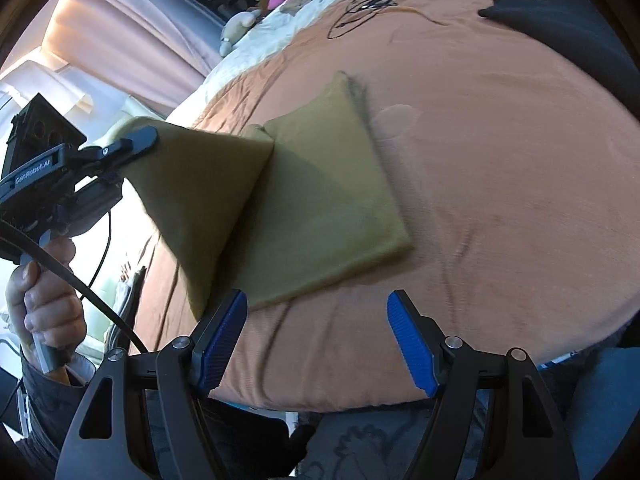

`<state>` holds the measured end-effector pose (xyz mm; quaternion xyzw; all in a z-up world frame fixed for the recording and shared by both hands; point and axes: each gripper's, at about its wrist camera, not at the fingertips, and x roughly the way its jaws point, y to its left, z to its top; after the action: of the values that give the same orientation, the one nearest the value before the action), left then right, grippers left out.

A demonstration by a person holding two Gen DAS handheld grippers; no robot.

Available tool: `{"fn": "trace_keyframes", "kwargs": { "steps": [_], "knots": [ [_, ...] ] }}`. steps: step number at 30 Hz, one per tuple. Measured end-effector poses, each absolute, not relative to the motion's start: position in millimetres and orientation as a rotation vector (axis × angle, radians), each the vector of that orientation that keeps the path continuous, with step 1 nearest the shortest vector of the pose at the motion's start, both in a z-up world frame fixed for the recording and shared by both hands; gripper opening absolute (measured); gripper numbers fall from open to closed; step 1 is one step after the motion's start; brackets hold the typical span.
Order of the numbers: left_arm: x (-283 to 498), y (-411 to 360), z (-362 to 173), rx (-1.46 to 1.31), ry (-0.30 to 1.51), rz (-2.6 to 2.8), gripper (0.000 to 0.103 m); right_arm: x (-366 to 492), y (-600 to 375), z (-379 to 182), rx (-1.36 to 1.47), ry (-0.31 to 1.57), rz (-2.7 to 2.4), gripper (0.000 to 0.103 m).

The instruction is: Fold small clothes

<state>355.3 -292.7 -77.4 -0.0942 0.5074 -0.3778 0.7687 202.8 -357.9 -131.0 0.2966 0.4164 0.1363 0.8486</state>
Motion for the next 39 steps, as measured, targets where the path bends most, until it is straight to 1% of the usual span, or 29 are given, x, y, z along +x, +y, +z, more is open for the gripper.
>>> {"fn": "trace_keyframes", "kwargs": {
  "steps": [1, 3, 5, 13, 17, 23, 24, 25, 26, 28, 30, 34, 39],
  "knots": [
    [354, -300, -84, -0.168, 1.121, -0.827, 0.017, 202, -359, -131, 0.625, 0.881, 0.282, 0.071],
    [351, -304, -91, -0.147, 1.133, -0.838, 0.047, 200, -364, -129, 0.618, 0.888, 0.280, 0.071],
    [350, -294, -95, -0.143, 1.114, -0.809, 0.056, 201, -361, -126, 0.604, 0.891, 0.283, 0.071],
    [347, -223, -103, -0.140, 1.118, -0.659, 0.057, 221, -344, -107, 0.496, 0.886, 0.304, 0.071],
    [347, -192, -118, -0.145, 1.145, -0.564, 0.057, 236, -337, -95, 0.423, 0.899, 0.306, 0.071],
    [349, -159, -149, -0.142, 1.210, -0.455, 0.057, 268, -314, -78, 0.233, 0.966, 0.287, 0.071],
    [350, -157, -154, -0.145, 1.220, -0.444, 0.057, 274, -308, -76, 0.210, 0.973, 0.282, 0.065],
    [350, -153, -159, -0.146, 1.228, -0.433, 0.057, 279, -304, -76, 0.185, 0.984, 0.274, 0.053],
    [351, -151, -165, -0.144, 1.241, -0.415, 0.057, 284, -303, -76, 0.173, 0.996, 0.260, 0.046],
    [351, -148, -173, -0.138, 1.259, -0.397, 0.057, 290, -306, -79, 0.181, 1.016, 0.232, 0.026],
    [353, -147, -182, -0.131, 1.281, -0.381, 0.057, 291, -311, -82, 0.207, 1.021, 0.219, 0.017],
    [352, -148, -197, -0.116, 1.312, -0.371, 0.056, 284, -319, -99, 0.255, 1.035, 0.210, 0.006],
    [352, -150, -204, -0.136, 1.315, -0.373, 0.057, 280, -318, -106, 0.262, 1.049, 0.194, 0.005]
  ]
}}
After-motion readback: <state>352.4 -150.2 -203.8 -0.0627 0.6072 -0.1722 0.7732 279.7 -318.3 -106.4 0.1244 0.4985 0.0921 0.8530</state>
